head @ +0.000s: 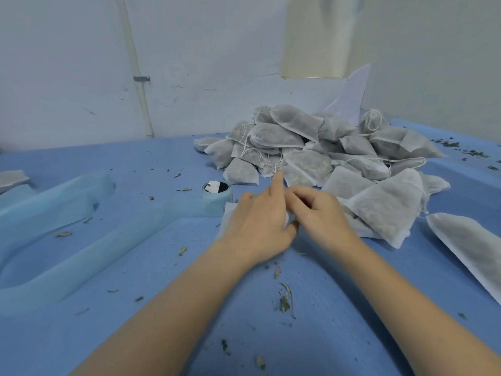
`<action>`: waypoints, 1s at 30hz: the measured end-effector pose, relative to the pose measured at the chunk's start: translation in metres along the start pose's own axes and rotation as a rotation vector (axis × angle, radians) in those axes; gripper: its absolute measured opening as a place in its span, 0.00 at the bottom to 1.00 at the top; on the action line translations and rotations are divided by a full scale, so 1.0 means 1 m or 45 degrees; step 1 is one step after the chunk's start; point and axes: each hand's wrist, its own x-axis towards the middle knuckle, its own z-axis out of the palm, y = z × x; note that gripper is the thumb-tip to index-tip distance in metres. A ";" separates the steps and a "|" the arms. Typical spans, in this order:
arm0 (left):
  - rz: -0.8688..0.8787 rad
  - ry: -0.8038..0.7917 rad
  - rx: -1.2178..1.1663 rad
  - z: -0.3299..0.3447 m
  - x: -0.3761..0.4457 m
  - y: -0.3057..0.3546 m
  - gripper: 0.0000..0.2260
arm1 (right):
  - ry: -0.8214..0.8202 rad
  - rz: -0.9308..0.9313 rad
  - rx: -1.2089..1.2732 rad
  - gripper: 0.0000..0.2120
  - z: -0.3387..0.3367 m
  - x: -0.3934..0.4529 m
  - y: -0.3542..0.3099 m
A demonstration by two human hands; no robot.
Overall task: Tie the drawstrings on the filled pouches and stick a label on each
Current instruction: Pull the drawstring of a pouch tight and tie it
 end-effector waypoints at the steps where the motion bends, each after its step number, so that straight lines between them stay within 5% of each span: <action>1: -0.007 0.010 0.003 0.000 0.001 -0.003 0.33 | 0.040 0.006 0.026 0.09 0.000 0.001 0.000; 5: 0.198 0.001 0.306 -0.013 -0.001 -0.007 0.30 | 0.109 0.036 0.013 0.07 -0.006 0.004 0.003; 10: 0.406 0.274 0.664 -0.022 -0.007 -0.015 0.18 | 0.067 -0.001 -0.173 0.12 -0.009 0.002 0.002; 13: 0.419 0.341 0.538 -0.021 -0.008 -0.017 0.10 | 0.056 0.063 -0.035 0.13 -0.010 0.000 0.001; 16: 0.293 0.181 0.425 -0.024 -0.009 -0.012 0.10 | -0.007 0.179 0.063 0.09 -0.011 0.000 0.000; 20: 0.134 0.128 0.252 -0.024 -0.007 -0.012 0.11 | -0.158 0.321 0.174 0.19 -0.011 0.003 0.000; 26: -0.026 0.004 0.090 -0.031 -0.007 -0.013 0.09 | -0.255 0.681 0.549 0.14 -0.016 0.009 -0.001; 30: -0.224 -0.021 -0.321 -0.026 -0.004 -0.010 0.08 | -0.269 0.886 0.930 0.08 -0.016 0.009 -0.006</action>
